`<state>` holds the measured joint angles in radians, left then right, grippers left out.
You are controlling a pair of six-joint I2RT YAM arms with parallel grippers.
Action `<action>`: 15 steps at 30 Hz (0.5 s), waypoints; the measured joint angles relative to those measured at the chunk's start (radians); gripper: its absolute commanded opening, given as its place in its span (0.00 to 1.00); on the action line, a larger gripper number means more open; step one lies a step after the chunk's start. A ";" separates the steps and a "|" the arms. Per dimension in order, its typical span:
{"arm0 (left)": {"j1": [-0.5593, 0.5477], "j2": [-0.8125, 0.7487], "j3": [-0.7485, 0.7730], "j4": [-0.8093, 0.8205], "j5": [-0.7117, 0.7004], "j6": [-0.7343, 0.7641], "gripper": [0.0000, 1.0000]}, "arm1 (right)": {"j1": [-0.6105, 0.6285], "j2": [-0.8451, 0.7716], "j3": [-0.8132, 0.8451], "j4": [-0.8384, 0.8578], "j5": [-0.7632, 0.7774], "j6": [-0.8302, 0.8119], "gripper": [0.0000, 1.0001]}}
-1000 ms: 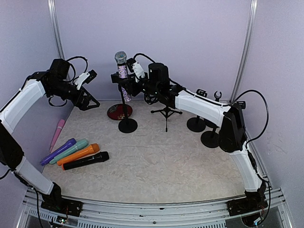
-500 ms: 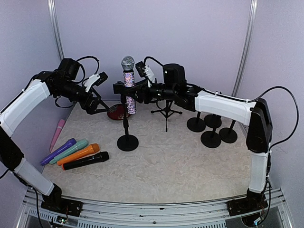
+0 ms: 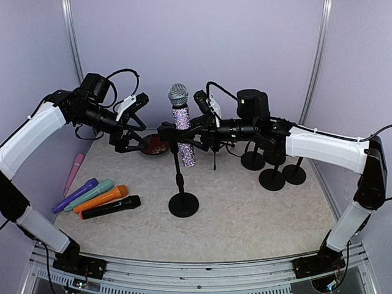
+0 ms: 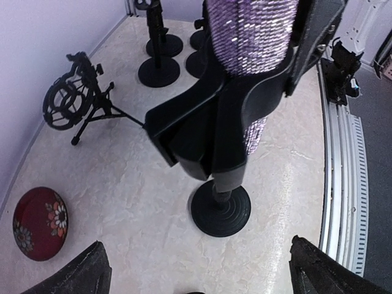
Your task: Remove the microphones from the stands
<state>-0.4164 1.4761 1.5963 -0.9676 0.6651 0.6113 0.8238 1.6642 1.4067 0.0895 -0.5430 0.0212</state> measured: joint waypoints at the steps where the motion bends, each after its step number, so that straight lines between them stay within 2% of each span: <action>1: -0.010 -0.005 -0.001 0.003 0.007 0.011 0.99 | 0.000 -0.005 -0.002 -0.009 -0.003 -0.006 0.23; 3: -0.040 -0.013 -0.001 0.019 0.013 0.028 0.99 | 0.000 -0.010 -0.006 -0.018 -0.009 -0.013 0.58; 4: -0.055 -0.014 0.000 0.026 0.016 0.035 0.99 | 0.000 -0.010 -0.008 -0.018 -0.011 -0.014 0.68; 6: -0.079 -0.009 0.000 0.035 0.020 0.046 0.99 | 0.000 -0.010 -0.008 -0.017 -0.011 -0.011 0.80; 8: -0.103 0.005 0.011 0.036 0.027 0.053 0.99 | 0.000 -0.013 -0.009 -0.015 -0.003 -0.001 0.84; 10: -0.121 0.021 0.019 0.045 0.032 0.060 0.99 | 0.000 -0.021 -0.017 -0.009 0.001 0.009 0.84; 15: -0.142 0.056 0.057 0.055 0.053 0.086 0.93 | 0.000 -0.059 -0.040 0.021 0.003 0.061 0.71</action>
<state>-0.5583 1.5318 1.6531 -0.9127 0.7185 0.6975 0.8238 1.6051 1.3670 0.1104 -0.5400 0.0822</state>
